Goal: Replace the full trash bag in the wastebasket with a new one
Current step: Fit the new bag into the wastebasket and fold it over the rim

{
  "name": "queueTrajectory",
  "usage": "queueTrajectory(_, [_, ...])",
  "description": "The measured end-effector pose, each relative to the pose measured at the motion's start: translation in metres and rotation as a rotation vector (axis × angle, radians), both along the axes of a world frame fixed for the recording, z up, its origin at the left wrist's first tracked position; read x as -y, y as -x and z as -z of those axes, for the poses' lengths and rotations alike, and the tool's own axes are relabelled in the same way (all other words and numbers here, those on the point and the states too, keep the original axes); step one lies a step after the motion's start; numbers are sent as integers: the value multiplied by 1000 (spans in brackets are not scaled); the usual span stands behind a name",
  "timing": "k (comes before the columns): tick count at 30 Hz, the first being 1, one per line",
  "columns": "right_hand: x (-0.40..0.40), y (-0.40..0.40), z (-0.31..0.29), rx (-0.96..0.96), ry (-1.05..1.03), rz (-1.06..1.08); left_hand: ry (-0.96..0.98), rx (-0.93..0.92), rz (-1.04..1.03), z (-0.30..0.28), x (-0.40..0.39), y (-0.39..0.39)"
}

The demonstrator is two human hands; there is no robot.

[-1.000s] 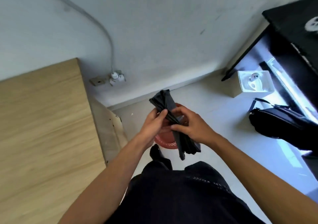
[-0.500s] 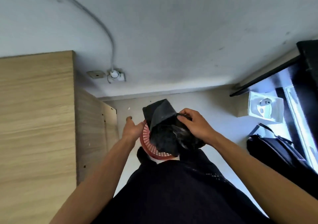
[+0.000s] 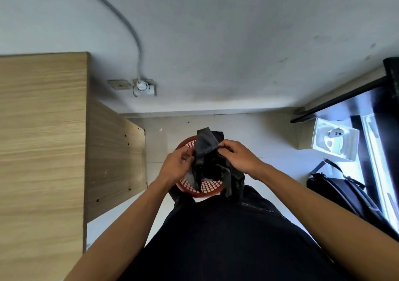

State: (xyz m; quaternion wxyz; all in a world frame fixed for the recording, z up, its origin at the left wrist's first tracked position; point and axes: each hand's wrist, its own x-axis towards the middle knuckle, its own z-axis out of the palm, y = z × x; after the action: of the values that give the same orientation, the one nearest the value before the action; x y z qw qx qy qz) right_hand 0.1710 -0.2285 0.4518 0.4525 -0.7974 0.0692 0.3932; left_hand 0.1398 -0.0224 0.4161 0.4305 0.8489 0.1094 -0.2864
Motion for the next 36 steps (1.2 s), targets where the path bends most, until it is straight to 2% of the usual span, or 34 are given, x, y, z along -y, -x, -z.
queueTrajectory(4, [-5,5,-4,16,59,19,53,13,-24,-9,-21,-4])
queueTrajectory(10, [-18,26,-8,-48,140,99,160,-59,78,-19,-43,-1])
queueTrajectory(14, [-21,38,-3,-39,180,176,217,-127,277,-11,-57,5])
queueTrajectory(16, [-20,44,4,74,302,164,148,-98,359,-1,-62,6])
queueTrajectory(18, [-18,48,11,159,432,180,-1,5,397,10,-64,5])
queueTrajectory(20, [-16,52,21,219,584,174,-191,101,374,19,-65,5])
queueTrajectory(22, [-15,55,35,283,730,108,-316,103,323,27,-63,7])
queueTrajectory(27, [-15,61,109,288,868,6,-276,-101,64,94,-44,16])
queueTrajectory(31, [-14,63,195,267,851,-84,-283,-121,-67,178,-29,21])
queueTrajectory(36, [-19,33,283,312,721,137,-334,-39,-122,274,-22,-8])
